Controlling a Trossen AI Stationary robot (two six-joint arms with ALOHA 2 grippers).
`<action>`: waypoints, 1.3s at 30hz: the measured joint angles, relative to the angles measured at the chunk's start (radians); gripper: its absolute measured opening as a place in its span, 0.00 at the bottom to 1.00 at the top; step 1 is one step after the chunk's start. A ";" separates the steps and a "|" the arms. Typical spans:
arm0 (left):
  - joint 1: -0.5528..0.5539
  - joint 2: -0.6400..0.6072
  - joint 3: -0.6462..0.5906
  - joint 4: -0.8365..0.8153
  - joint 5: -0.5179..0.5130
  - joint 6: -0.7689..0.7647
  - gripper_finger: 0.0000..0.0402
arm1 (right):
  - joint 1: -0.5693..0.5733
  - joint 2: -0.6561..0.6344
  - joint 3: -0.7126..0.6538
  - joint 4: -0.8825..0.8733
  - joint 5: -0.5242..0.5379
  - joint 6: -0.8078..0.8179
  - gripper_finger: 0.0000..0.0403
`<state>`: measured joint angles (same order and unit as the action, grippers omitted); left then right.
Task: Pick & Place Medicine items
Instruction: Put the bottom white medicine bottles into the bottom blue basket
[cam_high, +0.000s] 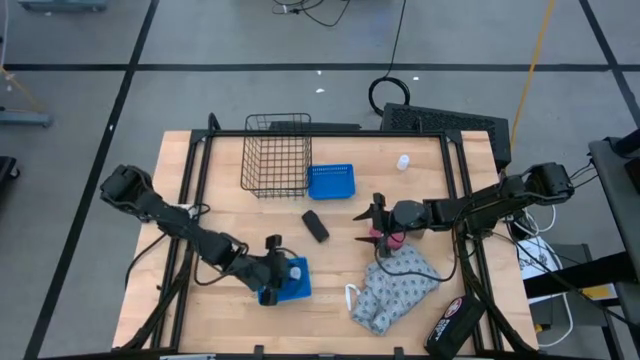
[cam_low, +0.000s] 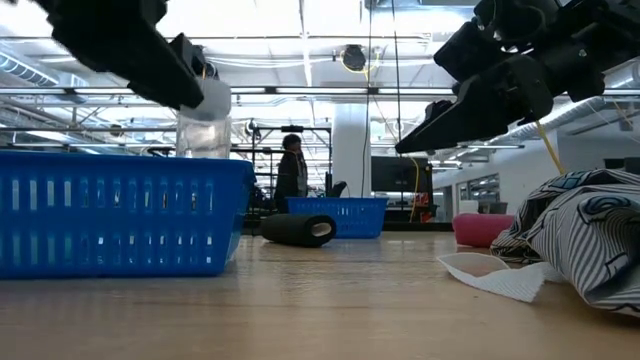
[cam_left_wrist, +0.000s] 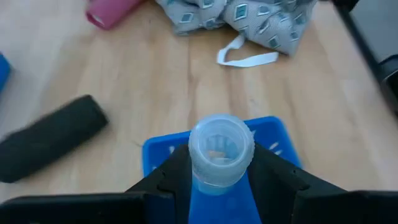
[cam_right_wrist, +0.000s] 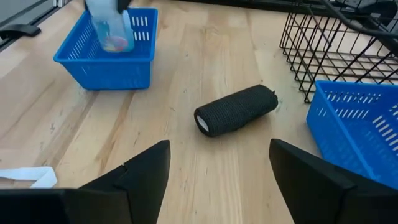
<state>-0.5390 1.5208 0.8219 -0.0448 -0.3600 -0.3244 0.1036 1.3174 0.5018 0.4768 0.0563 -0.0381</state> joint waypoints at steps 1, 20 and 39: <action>-0.006 0.001 -0.013 0.018 -0.018 0.016 0.33 | 0.000 0.000 0.000 0.006 0.000 0.000 0.66; 0.006 0.003 -0.068 0.081 -0.028 -0.012 0.35 | 0.000 0.000 0.000 0.021 0.000 0.000 0.66; 0.007 0.003 -0.068 0.102 -0.005 -0.030 0.35 | 0.000 0.000 0.000 0.020 0.000 0.001 0.66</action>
<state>-0.5316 1.5238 0.7544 0.0572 -0.3654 -0.3545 0.1039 1.3174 0.5018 0.4969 0.0559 -0.0376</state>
